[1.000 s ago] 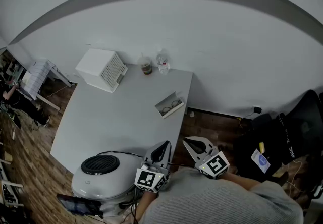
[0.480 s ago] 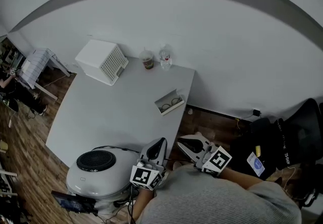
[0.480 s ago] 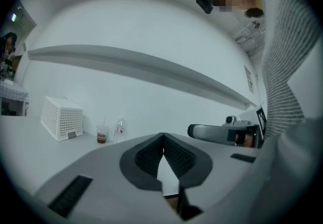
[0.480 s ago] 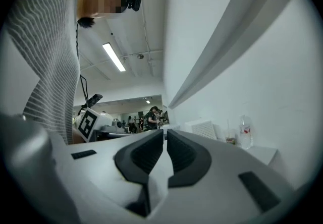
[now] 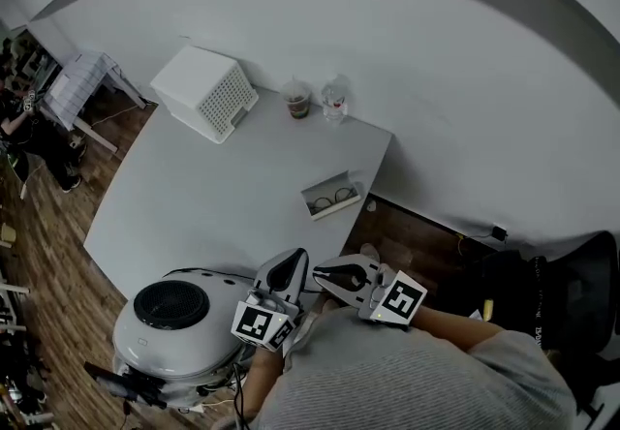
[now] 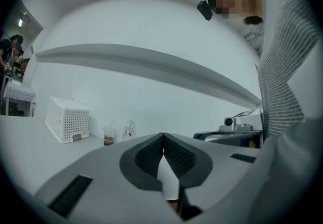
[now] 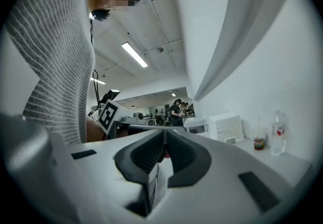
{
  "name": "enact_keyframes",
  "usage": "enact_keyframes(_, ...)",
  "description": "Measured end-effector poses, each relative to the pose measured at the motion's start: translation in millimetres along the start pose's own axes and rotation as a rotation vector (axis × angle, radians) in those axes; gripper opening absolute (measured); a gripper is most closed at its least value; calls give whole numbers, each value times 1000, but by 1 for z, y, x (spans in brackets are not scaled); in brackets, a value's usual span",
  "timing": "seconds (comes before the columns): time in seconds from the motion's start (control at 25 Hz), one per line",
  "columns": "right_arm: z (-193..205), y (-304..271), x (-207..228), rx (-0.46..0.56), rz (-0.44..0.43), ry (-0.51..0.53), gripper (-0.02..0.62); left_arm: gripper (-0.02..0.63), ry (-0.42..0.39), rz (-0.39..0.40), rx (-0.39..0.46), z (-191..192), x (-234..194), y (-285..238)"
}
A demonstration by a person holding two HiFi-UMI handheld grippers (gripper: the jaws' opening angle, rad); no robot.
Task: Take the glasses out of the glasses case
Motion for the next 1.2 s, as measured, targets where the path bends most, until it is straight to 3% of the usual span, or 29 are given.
enact_keyframes(0.2,6,-5,17,-50,-115,-27,15,12,-17,36,-54,11,-25,-32)
enact_keyframes(0.32,7,-4,26,-55,-139,-38,15,12,-62,57,-90,18,-37,-53)
enact_keyframes(0.52,8,3,39,-35,-135,-63,15,12,-68,79,-135,31,-48,-77)
enact_keyframes(0.68,12,8,55,8,-81,-115,15,12,-46,101,-163,38,-57,-90)
enact_keyframes(0.84,33,16,68,-7,-8,-139,15,14,-65,115,-268,63,-69,-102)
enact_keyframes(1.0,57,27,84,-17,139,-223,15,14,-105,145,-364,85,-74,-118)
enact_keyframes(1.2,86,42,102,-49,331,-276,15,14,-146,139,-423,103,-77,-131)
Point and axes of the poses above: the fingertips, and each gripper's own axes: y backward along the fingers, x to its right, z out of its underside, the point moved 6 cm from there along y, backward along the fingers, and after that the axes turned 4 degrees about x, right-handed, at the moved point
